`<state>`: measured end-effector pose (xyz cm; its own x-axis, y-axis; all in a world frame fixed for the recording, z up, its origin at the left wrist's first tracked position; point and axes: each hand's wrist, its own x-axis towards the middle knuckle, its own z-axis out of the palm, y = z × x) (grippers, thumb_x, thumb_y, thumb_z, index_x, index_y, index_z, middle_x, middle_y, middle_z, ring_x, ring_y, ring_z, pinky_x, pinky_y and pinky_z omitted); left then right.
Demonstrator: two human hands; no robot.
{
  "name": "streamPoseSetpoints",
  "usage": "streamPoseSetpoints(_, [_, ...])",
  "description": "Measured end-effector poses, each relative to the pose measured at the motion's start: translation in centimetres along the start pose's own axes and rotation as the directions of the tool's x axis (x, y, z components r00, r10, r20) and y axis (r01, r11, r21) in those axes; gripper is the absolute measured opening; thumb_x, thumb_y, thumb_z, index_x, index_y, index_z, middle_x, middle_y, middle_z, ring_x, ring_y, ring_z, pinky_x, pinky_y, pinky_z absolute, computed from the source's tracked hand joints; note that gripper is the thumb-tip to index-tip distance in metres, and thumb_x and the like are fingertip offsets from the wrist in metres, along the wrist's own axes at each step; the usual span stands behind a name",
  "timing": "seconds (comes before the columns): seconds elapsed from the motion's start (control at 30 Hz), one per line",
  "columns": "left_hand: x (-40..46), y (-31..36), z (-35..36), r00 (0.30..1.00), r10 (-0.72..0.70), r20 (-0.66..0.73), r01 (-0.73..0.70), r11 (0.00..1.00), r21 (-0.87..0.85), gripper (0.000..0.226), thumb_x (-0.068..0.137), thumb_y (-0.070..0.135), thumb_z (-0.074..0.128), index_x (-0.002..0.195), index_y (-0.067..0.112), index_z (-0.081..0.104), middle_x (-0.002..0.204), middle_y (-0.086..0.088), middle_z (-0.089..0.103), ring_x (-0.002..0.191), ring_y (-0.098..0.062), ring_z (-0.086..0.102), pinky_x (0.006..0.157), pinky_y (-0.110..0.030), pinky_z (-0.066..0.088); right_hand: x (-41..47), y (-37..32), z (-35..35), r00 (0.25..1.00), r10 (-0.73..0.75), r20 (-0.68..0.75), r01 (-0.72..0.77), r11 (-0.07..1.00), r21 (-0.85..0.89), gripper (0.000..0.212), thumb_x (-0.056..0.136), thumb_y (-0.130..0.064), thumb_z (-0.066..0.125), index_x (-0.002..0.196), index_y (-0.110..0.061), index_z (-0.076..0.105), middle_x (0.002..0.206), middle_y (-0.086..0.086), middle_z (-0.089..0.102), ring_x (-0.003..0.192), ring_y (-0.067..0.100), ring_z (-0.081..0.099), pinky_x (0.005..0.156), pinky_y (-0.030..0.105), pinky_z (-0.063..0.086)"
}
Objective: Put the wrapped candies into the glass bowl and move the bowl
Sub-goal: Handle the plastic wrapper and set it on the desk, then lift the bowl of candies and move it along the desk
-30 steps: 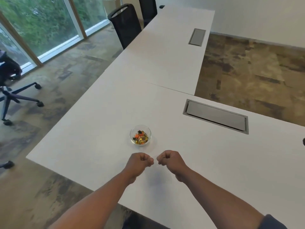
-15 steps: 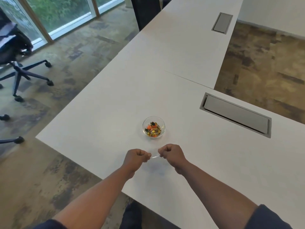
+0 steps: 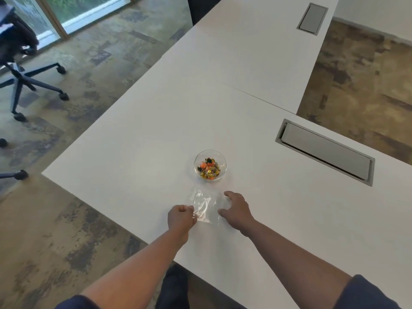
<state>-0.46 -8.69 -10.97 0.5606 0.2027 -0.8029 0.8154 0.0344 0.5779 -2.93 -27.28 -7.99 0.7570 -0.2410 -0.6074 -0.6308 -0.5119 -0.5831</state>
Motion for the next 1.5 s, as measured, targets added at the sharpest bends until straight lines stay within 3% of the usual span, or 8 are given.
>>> streamPoseSetpoints(0.2, [-0.5,-1.0,-0.2,0.985,0.093,-0.145,-0.052,0.964,0.261,0.018,0.096,0.024,0.066,0.084,0.012,0.061,0.094,-0.006,0.071,0.072,-0.018,0.060,0.055,-0.028,0.043,0.0,-0.1,0.2,0.998,-0.041,0.046,0.037,0.997,0.075,0.065,0.093,-0.014,0.065,0.154,-0.022,0.044,0.156,0.003,0.044,0.138,0.022,0.048,0.097,0.032,0.051])
streamPoseSetpoints(0.43, [-1.0,1.8,0.4,0.944,0.292,-0.153,-0.165,0.820,0.547,0.037,0.094,0.031,0.061,0.129,0.018,0.056,0.134,-0.006,0.051,0.123,-0.032,0.050,0.094,-0.046,0.050,0.1,-0.5,-0.9,0.996,-0.020,-0.084,0.037,0.979,0.203,0.053,0.101,-0.026,0.058,0.153,-0.019,0.046,0.156,0.004,0.048,0.136,0.021,0.050,0.107,0.038,0.047])
streamPoseSetpoints(0.57, [-0.5,5.2,2.0,0.830,0.558,-0.005,-0.523,0.781,0.342,0.039,0.104,0.035,0.048,0.138,0.016,0.056,0.143,-0.005,0.055,0.135,-0.024,0.047,0.113,-0.044,0.041,0.9,-2.2,-1.8,0.974,-0.062,-0.219,0.143,0.917,0.373,0.047,0.106,-0.038,0.050,0.150,-0.021,0.050,0.156,-0.002,0.050,0.132,0.009,0.048,0.105,0.027,0.037])
streamPoseSetpoints(0.73, [1.7,8.0,4.4,0.742,0.659,0.123,-0.670,0.729,0.138,0.046,0.108,0.039,0.036,0.148,0.021,0.051,0.149,0.005,0.052,0.132,-0.004,0.044,0.108,-0.021,0.033,3.7,-4.4,-2.2,0.948,-0.133,-0.290,0.277,0.793,0.543,0.043,0.110,-0.035,0.043,0.150,-0.024,0.052,0.154,-0.011,0.050,0.139,0.000,0.043,0.112,0.019,0.031])
streamPoseSetpoints(0.9, [4.1,8.2,6.2,0.740,0.656,0.149,-0.660,0.751,-0.023,0.053,0.105,0.046,0.031,0.149,0.024,0.052,0.146,0.015,0.053,0.139,-0.003,0.045,0.116,-0.025,0.035,6.9,-5.2,-1.4,0.935,-0.124,-0.331,0.314,0.722,0.616,0.043,0.112,-0.032,0.039,0.151,-0.022,0.051,0.153,-0.014,0.050,0.130,-0.015,0.045,0.095,-0.004,0.034])
streamPoseSetpoints(1.07, [6.5,8.3,7.4,0.792,0.601,0.113,-0.572,0.793,-0.207,0.047,0.106,0.040,0.035,0.136,0.022,0.066,0.136,0.011,0.068,0.129,-0.004,0.059,0.108,-0.028,0.048,9.7,-5.4,-0.1,0.943,-0.044,-0.329,0.287,0.607,0.741,0.040,0.111,-0.033,0.040,0.146,-0.024,0.058,0.149,-0.011,0.058,0.137,0.000,0.050,0.108,0.017,0.040])
streamPoseSetpoints(1.27, [7.2,8.9,8.4,0.823,0.557,0.111,-0.482,0.788,-0.383,0.042,0.108,0.023,0.035,0.126,0.009,0.071,0.117,0.009,0.078,0.113,-0.003,0.068,0.086,-0.018,0.056,11.2,-6.1,1.0,0.949,0.021,-0.313,0.260,0.510,0.820,0.032,0.106,-0.028,0.050,0.125,-0.022,0.075,0.126,-0.015,0.074,0.118,-0.005,0.064,0.092,0.015,0.051])
streamPoseSetpoints(1.5, [6.4,9.5,8.8,0.847,0.520,0.110,-0.419,0.781,-0.464,0.042,0.106,0.023,0.038,0.121,0.007,0.073,0.111,0.002,0.079,0.104,-0.008,0.072,0.077,-0.019,0.058,10.7,-7.0,1.0,0.957,0.010,-0.290,0.256,0.443,0.859,0.027,0.102,-0.029,0.053,0.109,-0.029,0.079,0.133,0.001,0.071,0.120,0.007,0.066,0.083,0.018,0.055])
